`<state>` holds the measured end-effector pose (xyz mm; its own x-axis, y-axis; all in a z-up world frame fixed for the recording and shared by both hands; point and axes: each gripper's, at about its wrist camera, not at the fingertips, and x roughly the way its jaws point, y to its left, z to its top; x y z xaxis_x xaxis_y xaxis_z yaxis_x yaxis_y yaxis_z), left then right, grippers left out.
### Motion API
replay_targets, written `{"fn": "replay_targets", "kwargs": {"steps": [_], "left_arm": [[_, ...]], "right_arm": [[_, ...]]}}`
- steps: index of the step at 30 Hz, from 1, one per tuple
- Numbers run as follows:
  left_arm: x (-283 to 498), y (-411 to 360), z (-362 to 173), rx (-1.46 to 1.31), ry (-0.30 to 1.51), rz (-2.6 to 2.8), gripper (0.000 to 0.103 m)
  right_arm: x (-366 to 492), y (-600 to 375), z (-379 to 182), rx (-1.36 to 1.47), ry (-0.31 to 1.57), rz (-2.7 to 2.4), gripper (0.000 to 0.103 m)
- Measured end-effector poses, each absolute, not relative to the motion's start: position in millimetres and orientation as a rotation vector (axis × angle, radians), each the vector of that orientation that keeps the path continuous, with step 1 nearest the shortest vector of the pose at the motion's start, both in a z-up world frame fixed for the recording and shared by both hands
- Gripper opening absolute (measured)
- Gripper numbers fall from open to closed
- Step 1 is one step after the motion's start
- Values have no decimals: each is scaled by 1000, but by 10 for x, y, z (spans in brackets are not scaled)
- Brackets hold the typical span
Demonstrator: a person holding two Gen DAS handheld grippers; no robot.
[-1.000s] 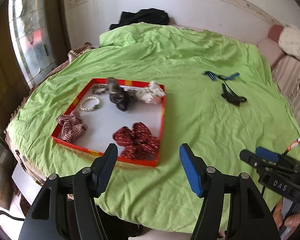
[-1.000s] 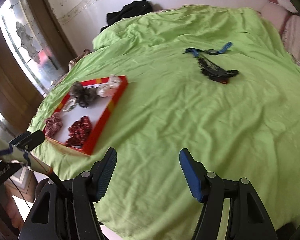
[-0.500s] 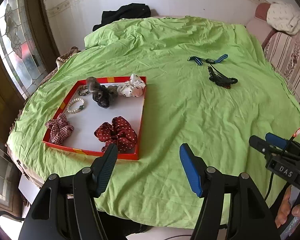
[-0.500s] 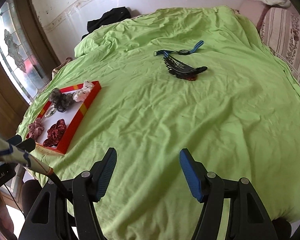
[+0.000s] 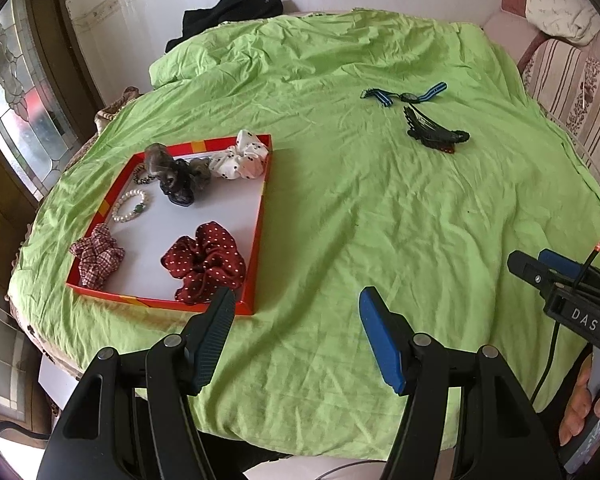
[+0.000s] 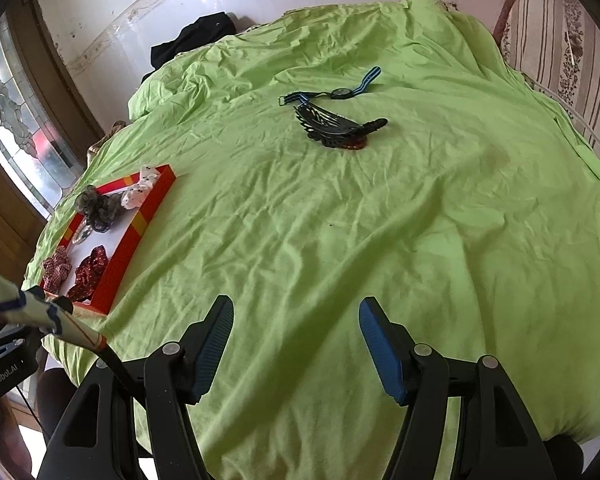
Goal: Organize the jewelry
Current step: 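Lift both tools away from the tray toward the remaining items, then grasp the black claw clip with the left tool while the right grasps the black hair tie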
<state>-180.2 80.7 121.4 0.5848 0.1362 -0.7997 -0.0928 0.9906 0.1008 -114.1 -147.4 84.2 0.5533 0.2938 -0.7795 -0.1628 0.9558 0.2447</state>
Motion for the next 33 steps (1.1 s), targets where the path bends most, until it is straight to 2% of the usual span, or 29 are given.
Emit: {"fn": "replay_targets", "kwargs": {"steps": [21,33], "left_arm": [[-1355,714,962,39,996,79,64],[-831,494,907,-35,1004,-57,64]], "right_arm": [[-639,-1690,688,118,984,198,70],[458,-2077,803,204,909,163,70]]}}
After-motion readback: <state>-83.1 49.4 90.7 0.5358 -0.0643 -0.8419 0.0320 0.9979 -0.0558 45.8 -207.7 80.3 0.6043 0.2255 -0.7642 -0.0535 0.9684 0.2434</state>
